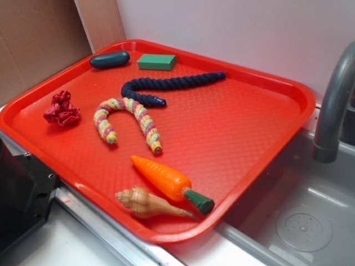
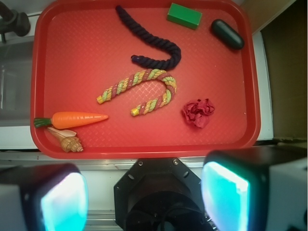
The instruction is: Grab the red paper.
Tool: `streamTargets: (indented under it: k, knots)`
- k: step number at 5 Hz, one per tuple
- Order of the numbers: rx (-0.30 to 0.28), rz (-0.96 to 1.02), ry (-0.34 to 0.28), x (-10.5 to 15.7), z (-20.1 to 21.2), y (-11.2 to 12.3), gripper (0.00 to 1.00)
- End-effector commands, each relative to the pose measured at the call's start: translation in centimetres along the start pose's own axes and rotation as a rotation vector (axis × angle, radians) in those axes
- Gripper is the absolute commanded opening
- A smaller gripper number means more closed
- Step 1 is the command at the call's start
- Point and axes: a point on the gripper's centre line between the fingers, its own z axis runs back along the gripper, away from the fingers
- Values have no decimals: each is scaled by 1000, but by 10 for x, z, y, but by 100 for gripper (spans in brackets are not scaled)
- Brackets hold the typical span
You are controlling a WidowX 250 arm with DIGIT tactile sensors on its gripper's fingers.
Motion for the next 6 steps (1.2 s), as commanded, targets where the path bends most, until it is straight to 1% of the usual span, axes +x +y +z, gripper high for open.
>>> streamTargets:
  k: [1, 2, 3, 4, 5, 6]
  knots:
    - [0, 0, 0, 0, 0, 0, 100]
    - [87, -3, 7, 10, -40, 40, 100]
    - [142, -4, 38, 18, -69, 67, 100]
    - [192, 129, 45, 25, -100, 94, 100]
    - [157, 197, 61, 19, -139, 126, 100]
    - [199, 108, 104, 26, -169, 130, 100]
